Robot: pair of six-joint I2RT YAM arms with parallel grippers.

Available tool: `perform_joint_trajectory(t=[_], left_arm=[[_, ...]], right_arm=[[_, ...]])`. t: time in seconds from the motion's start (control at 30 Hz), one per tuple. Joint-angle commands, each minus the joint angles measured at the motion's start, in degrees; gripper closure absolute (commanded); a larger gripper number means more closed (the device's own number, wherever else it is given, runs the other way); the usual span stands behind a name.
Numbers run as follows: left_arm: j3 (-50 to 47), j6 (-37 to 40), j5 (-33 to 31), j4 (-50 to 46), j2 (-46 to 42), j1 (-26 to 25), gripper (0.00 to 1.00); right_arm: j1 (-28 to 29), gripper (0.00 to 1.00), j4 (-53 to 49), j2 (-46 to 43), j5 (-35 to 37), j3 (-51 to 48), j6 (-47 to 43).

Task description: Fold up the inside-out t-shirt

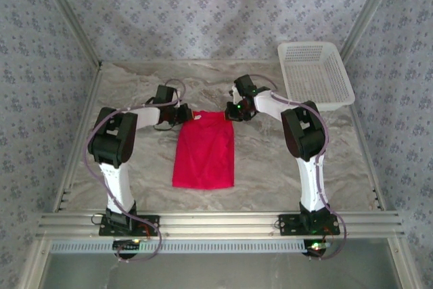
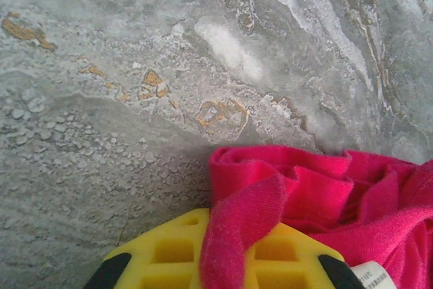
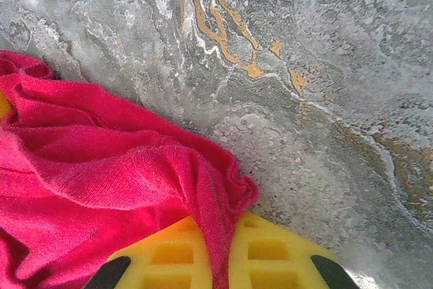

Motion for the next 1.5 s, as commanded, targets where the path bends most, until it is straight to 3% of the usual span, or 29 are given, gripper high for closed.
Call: perform_joint_trajectory(t=[0.0, 0.17, 0.33, 0.53, 0.63, 0.73, 0.9, 1.07, 1.13, 1.3, 1.47], left_arm=[[-0.1, -1.0, 3.2, -2.0, -3.4, 0.2, 1.00], [7.6, 0.3, 2.9, -10.0, -5.6, 0.4, 1.00], [18.3, 0.5, 3.6, -14.4, -6.5, 1.9, 1.00], [34.8, 0.3, 5.9, -18.8, -6.0, 4.2, 1.00], [37.3, 1.5, 4.9, -17.7, -9.7, 4.3, 1.00], [29.6, 1.4, 4.5, -10.7, -15.9, 4.1, 1.00], [5.5, 1.2, 3.1, 1.4, -26.5, 0.8, 1.00], [-18.3, 0.9, -3.1, 6.3, -35.4, -5.0, 1.00], [-24.5, -0.1, -5.2, 6.9, -37.7, -6.1, 1.00], [-27.0, -0.2, -7.7, 3.2, -39.4, -6.2, 1.00], [-22.7, 1.8, -9.9, -0.2, -36.6, -5.7, 1.00]], right_arm=[[0.0, 0.92, -0.3, -1.0, -1.9, 2.2, 0.2], [-0.4, 0.95, -0.7, -4.4, -1.6, 6.0, 1.2], [-1.8, 0.97, -2.9, -6.5, -2.2, 15.9, 2.2], [-4.9, 0.98, -5.9, -5.7, -9.4, 32.6, 5.8], [-5.0, 0.97, -6.4, -7.7, -10.6, 36.5, 5.7], [-4.5, 0.97, -4.6, -12.5, -11.3, 30.1, 3.1], [-1.8, 0.97, 6.3, -22.6, -12.3, 3.3, 3.6], [3.6, 0.97, 18.2, -30.1, -9.3, -23.4, 7.0], [5.0, 0.97, 20.1, -31.7, -7.6, -28.8, 8.5], [5.7, 0.97, 21.2, -34.2, -4.4, -33.2, 9.9], [5.2, 0.97, 18.7, -30.9, -3.7, -27.5, 8.1]])
